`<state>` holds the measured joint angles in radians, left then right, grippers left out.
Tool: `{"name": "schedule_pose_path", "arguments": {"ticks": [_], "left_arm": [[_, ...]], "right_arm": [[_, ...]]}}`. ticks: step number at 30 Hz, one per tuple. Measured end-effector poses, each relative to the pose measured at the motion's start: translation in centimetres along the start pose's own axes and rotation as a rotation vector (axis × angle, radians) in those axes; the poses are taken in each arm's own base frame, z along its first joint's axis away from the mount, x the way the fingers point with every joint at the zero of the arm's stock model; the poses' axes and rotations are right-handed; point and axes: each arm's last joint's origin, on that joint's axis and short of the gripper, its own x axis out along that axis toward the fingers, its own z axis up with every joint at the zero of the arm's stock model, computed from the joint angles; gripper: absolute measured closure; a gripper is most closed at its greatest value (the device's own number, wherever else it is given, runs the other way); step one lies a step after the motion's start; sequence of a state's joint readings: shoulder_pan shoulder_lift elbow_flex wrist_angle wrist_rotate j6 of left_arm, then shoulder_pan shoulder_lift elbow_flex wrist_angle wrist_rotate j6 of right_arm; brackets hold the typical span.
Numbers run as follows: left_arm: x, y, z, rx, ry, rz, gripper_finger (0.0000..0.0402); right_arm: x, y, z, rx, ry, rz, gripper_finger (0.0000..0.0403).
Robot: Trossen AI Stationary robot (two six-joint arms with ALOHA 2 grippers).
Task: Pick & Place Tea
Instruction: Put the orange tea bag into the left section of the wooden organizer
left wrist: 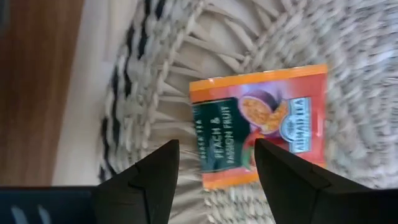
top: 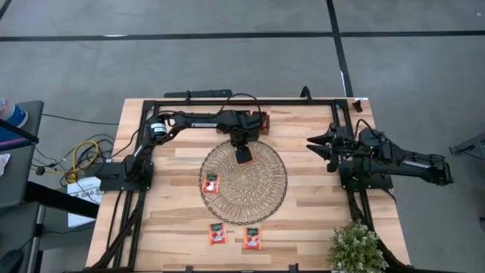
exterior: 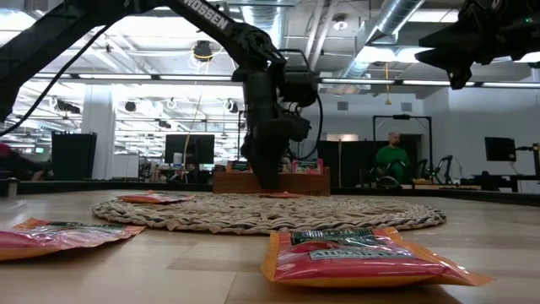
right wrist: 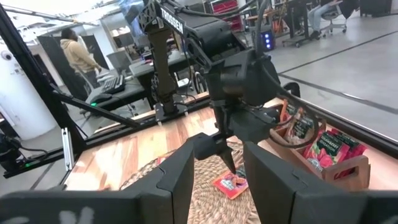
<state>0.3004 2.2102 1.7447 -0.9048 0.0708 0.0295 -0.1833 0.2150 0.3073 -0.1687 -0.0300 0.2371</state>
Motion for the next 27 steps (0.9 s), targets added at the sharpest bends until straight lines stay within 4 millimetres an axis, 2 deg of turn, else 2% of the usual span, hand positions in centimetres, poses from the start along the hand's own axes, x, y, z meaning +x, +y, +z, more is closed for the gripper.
{"name": "schedule_pose_path", "arguments": {"ticks": [11,15,27], "left_arm": [[2.3,-0.1,0.1,-0.021,0.032,0.000,0.0200],[2.4,-0.1,0.1,-0.021,0.036,0.001,0.0208],[2.1,-0.1,0.1,-0.028,0.024,-0.013,0.0339]], "right_arm": [[0.0,0.0,-0.1,0.000,0.008,-0.002,0.0273],[0.0,0.0,-0.1,0.000,0.012,-0.003,0.0273],[0.0,0.0,-0.1,0.000,0.013,-0.004,0.0273]]}}
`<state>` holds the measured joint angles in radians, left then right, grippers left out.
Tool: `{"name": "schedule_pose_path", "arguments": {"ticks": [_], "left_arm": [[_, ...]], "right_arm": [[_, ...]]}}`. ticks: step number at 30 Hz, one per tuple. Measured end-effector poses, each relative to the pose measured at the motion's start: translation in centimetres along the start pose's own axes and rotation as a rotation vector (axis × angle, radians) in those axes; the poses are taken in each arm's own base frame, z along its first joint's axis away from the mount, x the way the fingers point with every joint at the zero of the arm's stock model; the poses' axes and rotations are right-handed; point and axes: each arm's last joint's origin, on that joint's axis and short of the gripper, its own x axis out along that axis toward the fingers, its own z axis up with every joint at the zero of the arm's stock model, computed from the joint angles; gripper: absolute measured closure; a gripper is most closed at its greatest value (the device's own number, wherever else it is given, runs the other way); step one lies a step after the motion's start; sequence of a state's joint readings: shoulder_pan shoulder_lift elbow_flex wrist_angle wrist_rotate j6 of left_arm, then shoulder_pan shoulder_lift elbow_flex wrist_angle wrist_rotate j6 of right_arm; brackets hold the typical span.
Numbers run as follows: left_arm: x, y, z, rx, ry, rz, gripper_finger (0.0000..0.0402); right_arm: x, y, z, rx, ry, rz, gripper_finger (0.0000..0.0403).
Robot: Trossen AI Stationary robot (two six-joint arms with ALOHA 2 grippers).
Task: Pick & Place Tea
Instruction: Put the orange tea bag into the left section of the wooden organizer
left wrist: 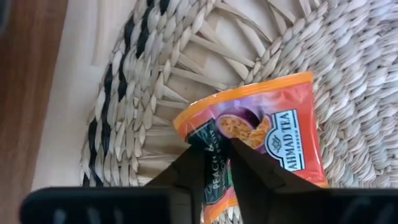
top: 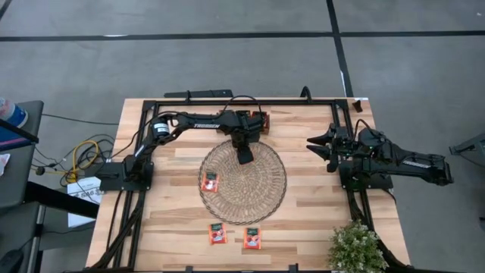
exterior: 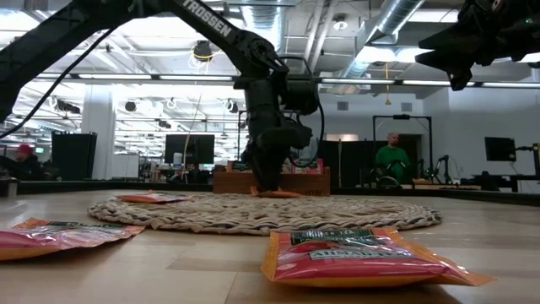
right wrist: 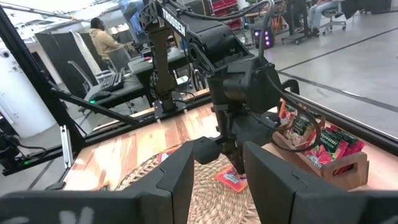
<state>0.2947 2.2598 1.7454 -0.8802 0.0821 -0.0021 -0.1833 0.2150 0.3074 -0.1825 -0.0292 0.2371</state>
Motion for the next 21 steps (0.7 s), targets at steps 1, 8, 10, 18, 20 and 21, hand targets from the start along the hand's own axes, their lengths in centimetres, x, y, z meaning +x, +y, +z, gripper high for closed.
{"name": "schedule_pose_path", "arguments": {"ticks": [1,8,10,18,20,21], "left_arm": [[-0.2,0.0,0.0,-0.001,-0.005,0.001,0.0347],[-1.7,-0.1,0.0,-0.014,-0.032,0.016,0.0382],[-2.4,-0.1,0.0,-0.016,-0.046,0.016,0.0388],[-6.5,-0.5,-0.2,-0.033,-0.100,0.046,0.0401],[-8.3,-0.6,-0.3,-0.032,-0.124,0.073,0.0401],[-9.2,-0.6,-0.4,-0.027,-0.133,0.089,0.0401]], "right_arm": [[0.0,0.0,0.0,0.000,0.000,0.000,0.0273],[0.0,0.0,0.0,0.000,0.000,0.000,0.0273],[0.0,0.0,0.0,0.000,0.000,0.000,0.0273],[0.0,0.0,0.0,0.006,0.000,0.000,0.0273],[0.0,0.0,0.0,0.007,0.000,0.000,0.0273],[0.0,0.0,0.0,0.008,-0.001,0.000,0.0273]]}}
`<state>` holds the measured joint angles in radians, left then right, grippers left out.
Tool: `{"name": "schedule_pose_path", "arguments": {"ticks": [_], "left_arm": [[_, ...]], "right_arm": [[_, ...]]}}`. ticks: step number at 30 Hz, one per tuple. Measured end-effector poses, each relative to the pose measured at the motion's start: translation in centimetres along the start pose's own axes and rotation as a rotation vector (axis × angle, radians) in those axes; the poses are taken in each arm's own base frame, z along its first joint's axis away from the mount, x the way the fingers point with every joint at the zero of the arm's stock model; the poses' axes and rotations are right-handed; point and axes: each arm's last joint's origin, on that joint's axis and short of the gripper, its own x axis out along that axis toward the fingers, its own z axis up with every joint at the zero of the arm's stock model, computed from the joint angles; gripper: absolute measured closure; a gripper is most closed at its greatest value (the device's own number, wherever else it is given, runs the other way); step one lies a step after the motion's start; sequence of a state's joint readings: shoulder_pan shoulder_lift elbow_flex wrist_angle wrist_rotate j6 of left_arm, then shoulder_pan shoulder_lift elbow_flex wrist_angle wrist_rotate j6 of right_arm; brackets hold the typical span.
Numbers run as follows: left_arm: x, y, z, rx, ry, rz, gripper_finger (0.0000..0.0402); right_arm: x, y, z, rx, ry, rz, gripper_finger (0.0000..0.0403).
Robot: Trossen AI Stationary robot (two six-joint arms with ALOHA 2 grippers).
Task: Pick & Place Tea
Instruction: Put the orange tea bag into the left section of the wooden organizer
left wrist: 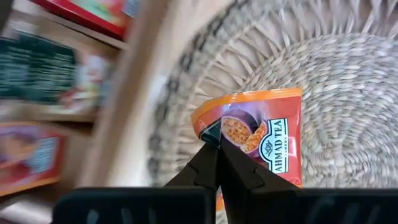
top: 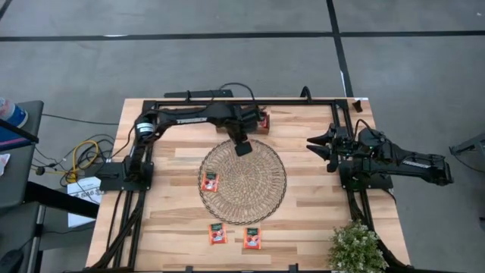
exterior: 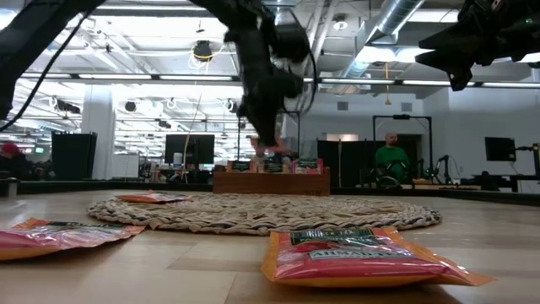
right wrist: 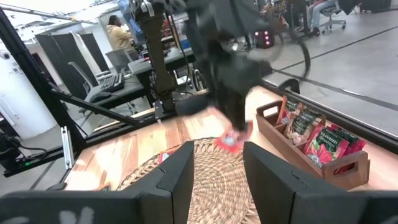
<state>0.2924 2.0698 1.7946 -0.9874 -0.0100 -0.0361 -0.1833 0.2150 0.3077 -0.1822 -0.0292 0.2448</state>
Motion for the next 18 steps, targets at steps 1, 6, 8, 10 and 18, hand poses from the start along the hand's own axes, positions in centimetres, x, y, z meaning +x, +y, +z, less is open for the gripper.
{"name": "schedule_pose_path", "arguments": {"ticks": [1,6,8,10,18], "left_arm": [[-1.0,0.1,0.0,0.009,-0.009,0.019,0.0401],[-5.2,0.6,-0.3,0.080,-0.070,0.194,0.0401],[-6.5,0.9,-0.5,0.116,-0.087,0.292,0.0401],[-7.1,1.1,-0.5,0.165,-0.089,0.377,0.0401],[-6.8,1.6,-0.5,0.293,-0.048,0.580,0.0401]], "right_arm": [[0.0,0.0,0.0,0.000,0.000,0.000,0.0273],[0.0,0.0,0.0,0.001,0.000,0.000,0.0273],[0.0,0.0,0.0,0.001,0.000,0.000,0.0273],[0.0,0.0,0.0,0.001,-0.001,-0.001,0.0273],[0.0,0.0,0.0,0.009,-0.001,-0.001,0.0273]]}}
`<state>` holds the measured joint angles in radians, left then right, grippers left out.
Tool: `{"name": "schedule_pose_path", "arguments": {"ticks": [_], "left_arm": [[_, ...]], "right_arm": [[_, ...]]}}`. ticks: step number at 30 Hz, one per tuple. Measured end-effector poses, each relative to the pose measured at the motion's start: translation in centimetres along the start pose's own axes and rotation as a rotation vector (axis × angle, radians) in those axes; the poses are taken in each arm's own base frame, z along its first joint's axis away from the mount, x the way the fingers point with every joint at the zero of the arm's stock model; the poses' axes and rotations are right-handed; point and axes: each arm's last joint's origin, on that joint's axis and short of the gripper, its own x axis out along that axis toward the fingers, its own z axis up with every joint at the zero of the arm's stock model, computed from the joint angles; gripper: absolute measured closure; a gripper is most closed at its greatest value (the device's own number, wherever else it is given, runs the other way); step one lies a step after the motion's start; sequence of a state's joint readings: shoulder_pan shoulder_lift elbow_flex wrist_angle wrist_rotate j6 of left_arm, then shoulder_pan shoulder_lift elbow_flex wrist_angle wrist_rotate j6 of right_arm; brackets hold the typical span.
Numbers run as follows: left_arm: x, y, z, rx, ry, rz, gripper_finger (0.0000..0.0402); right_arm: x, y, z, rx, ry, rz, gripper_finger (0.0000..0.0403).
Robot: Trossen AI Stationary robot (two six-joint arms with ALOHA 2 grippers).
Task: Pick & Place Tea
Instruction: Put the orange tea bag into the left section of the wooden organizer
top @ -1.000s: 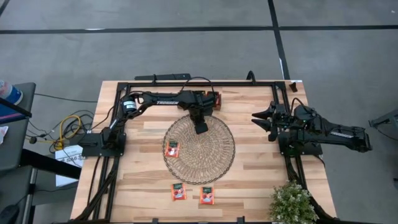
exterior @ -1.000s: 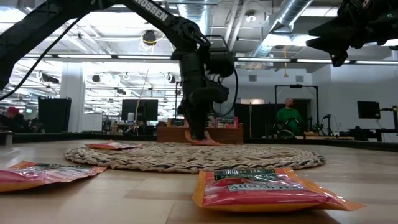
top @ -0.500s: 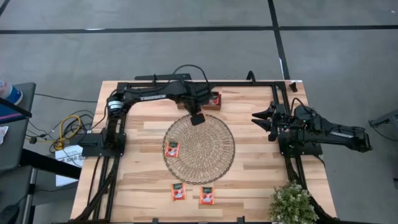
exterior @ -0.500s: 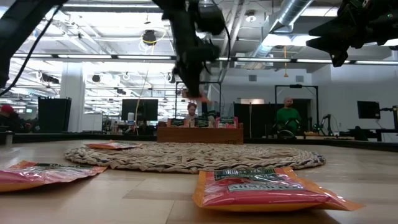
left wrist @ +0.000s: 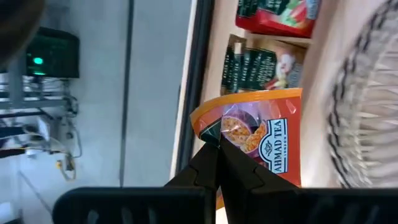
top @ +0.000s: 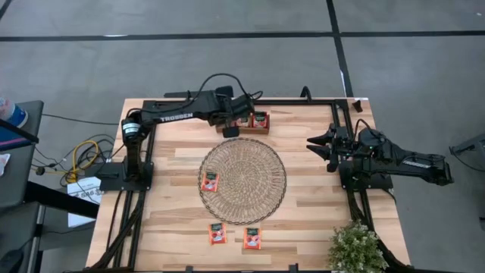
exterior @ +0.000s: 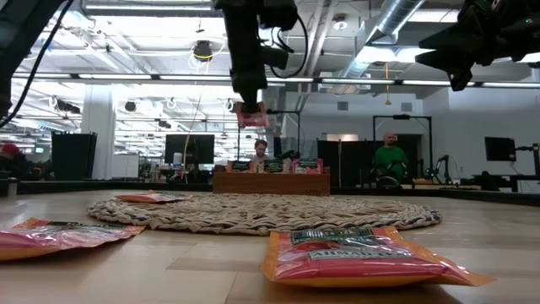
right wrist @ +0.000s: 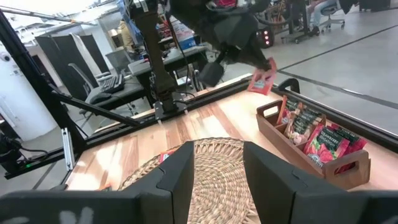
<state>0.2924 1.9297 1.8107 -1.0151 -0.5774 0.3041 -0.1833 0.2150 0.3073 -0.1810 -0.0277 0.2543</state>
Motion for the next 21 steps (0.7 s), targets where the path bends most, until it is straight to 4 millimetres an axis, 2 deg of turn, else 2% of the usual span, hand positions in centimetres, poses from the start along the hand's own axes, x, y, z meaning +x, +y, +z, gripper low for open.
{"name": "schedule_pose_path", "arguments": {"ticks": [6,14,21], "left_arm": [[1.6,-0.8,-0.4,0.051,0.044,0.155,0.0401],[5.0,-3.4,-2.1,0.128,0.092,0.203,0.0401],[7.0,-4.9,-2.7,0.113,0.044,0.255,0.0401]], "right_arm": [[0.0,0.0,0.0,0.000,0.000,0.000,0.0273],[0.0,0.0,0.0,0.000,0.002,-0.001,0.0273],[0.0,0.0,-0.1,0.000,0.006,-0.002,0.0273]]}}
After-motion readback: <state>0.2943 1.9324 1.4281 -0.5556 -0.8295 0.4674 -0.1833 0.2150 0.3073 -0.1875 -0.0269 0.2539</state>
